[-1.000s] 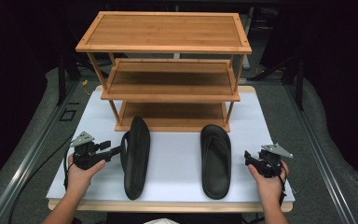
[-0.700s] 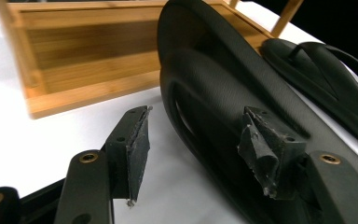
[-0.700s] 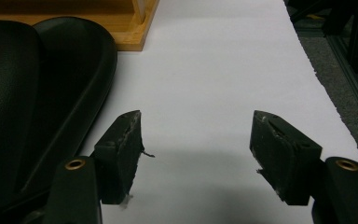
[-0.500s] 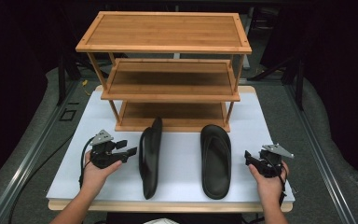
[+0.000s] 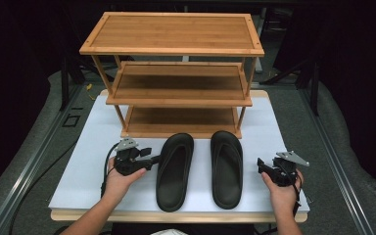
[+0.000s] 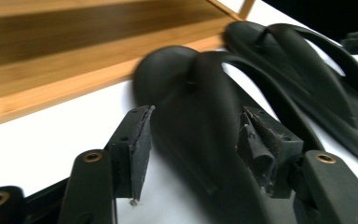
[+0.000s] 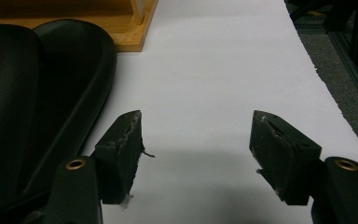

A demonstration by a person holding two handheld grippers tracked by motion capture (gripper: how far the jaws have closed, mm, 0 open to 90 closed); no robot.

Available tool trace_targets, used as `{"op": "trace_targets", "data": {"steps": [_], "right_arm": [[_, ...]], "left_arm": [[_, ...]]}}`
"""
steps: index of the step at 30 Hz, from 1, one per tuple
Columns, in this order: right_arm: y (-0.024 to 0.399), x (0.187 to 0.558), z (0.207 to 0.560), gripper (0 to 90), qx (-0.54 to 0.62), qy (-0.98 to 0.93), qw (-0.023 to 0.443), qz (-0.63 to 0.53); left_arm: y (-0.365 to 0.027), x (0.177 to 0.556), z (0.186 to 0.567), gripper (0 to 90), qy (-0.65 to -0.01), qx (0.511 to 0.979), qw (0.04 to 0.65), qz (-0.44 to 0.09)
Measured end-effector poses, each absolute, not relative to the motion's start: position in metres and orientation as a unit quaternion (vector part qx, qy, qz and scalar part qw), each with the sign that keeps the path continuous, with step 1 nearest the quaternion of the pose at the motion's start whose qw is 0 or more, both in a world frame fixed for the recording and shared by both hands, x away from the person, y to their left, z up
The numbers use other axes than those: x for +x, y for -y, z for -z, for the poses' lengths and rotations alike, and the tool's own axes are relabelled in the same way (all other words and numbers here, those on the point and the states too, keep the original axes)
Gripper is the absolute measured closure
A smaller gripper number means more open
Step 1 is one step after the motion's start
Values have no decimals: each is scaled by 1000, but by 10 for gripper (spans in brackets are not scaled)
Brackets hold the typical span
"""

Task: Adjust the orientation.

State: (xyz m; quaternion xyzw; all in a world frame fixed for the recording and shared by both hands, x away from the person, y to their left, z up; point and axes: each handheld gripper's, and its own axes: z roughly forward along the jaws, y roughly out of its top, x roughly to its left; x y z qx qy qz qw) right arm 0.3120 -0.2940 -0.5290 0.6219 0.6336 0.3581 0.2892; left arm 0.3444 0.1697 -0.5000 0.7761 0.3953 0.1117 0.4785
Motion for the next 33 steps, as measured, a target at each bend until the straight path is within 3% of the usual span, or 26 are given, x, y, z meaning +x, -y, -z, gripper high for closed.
{"op": "trace_targets", "data": {"steps": [10, 19, 30, 33], "right_arm": [[293, 312, 529, 343, 618, -634, 290, -362], [292, 311, 528, 344, 609, -640, 284, -373], [281, 307, 520, 348, 585, -642, 284, -405], [271, 304, 515, 412, 558, -654, 283, -425]], "left_arm": [[-152, 341, 514, 489, -375, 796, 465, -98], [-149, 337, 524, 623, -370, 807, 452, -88], [-151, 339, 525, 661, -385, 799, 457, -66], [-153, 338, 524, 675, -392, 795, 458, -64]]}}
